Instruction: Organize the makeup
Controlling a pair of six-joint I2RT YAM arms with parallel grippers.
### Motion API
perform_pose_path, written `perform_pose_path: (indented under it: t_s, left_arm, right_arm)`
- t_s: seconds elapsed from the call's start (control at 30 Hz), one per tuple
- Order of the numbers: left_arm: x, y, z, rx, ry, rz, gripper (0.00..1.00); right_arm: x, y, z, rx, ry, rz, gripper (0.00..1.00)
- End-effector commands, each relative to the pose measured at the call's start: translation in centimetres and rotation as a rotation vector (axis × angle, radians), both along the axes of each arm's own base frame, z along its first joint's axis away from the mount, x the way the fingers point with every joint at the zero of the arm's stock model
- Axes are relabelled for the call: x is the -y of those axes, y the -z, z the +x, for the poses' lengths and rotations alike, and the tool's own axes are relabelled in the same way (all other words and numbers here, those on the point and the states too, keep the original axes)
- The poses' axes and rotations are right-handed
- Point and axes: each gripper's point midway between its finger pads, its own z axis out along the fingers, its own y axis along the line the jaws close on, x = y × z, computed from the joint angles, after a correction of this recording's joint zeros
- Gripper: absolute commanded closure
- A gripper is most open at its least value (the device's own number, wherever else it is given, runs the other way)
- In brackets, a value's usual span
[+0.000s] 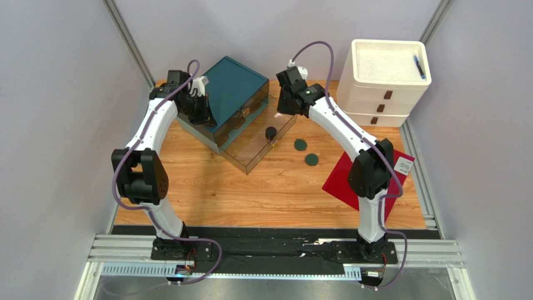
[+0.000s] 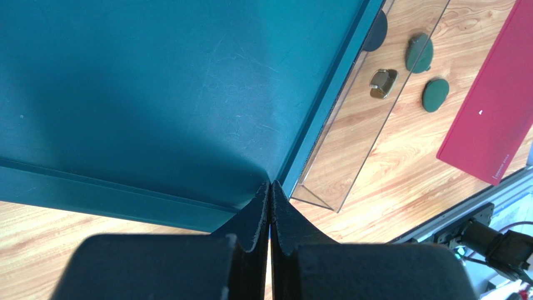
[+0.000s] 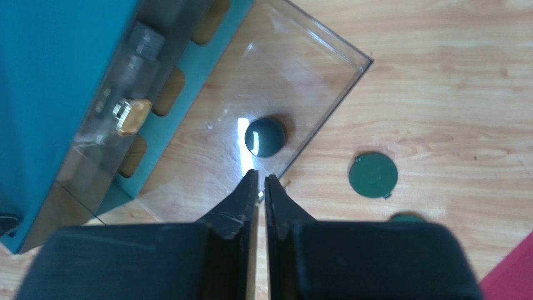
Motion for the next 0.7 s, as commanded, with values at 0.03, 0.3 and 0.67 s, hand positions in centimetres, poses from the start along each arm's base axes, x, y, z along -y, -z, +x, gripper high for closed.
perform_pose_path:
  t_s: [0.03,0.3,0.67]
  left_arm:
    - [-2.9,8.7,-8.2,-0.438,0.036,0.196,1.00]
    - [-2.9,8.8,-8.1,-0.437,0.034,0.197,1.00]
    - [-2.9,9.1,-8.4,-0.449,0.035,0.199,1.00]
  right_arm:
    - [4.6,6.2,-1.3,-0.180,0.123,-0.101,0.66]
    - [9.1,14.5,-6.7,-0.400,0.211,-0.151,0.48]
    - [10.2,19.6,-10.6,-0.557,0.198,-0.176,0.55]
